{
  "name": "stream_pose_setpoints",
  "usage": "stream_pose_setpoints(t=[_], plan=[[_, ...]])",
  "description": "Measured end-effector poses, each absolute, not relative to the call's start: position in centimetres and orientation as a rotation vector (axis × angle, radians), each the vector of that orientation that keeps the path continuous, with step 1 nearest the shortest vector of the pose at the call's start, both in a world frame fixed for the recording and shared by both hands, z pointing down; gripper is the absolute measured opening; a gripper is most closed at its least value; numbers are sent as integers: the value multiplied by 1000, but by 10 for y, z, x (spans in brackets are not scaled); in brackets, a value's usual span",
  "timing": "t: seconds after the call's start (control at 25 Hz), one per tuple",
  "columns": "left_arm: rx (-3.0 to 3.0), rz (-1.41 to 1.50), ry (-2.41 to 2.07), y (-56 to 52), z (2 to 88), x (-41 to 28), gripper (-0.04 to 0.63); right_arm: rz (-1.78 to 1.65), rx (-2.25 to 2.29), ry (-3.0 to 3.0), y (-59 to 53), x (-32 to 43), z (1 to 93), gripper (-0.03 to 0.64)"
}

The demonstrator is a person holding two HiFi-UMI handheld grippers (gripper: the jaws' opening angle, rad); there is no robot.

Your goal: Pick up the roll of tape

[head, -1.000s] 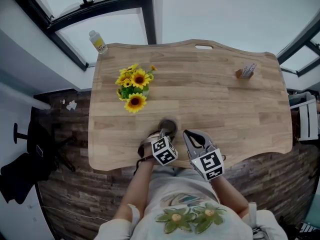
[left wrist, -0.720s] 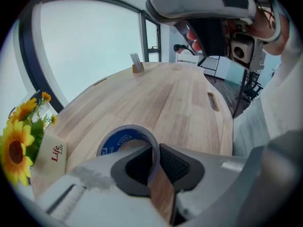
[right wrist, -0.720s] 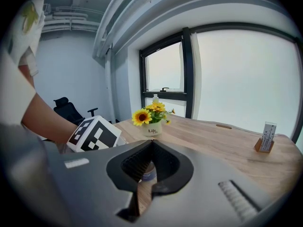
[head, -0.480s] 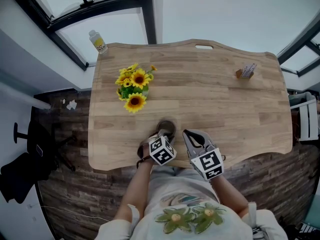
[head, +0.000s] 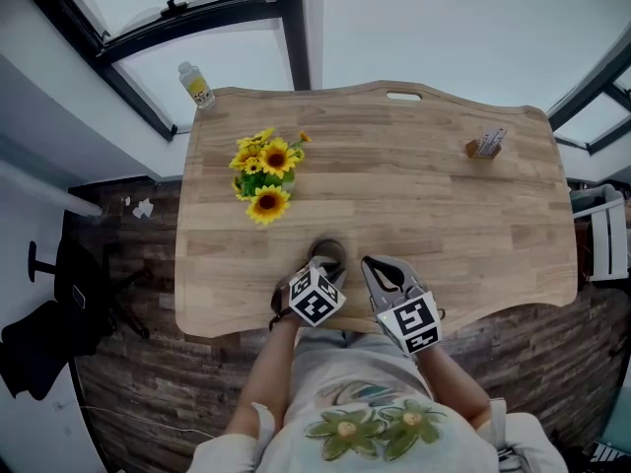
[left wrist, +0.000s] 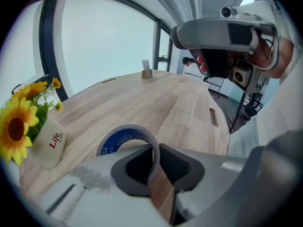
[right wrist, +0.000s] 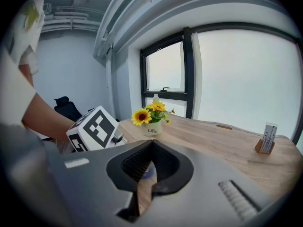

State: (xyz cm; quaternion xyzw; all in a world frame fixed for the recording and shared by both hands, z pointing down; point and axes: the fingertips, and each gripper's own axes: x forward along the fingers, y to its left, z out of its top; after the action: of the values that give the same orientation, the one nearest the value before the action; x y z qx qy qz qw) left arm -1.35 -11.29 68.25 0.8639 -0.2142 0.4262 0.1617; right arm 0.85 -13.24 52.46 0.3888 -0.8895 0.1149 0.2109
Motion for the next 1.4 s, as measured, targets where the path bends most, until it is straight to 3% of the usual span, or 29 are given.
stream_pose_setpoints(t=[1.4], plan=[[2639,783,-856,-157,565,-15,54,261,1095,-2488,-143,7,509,0]])
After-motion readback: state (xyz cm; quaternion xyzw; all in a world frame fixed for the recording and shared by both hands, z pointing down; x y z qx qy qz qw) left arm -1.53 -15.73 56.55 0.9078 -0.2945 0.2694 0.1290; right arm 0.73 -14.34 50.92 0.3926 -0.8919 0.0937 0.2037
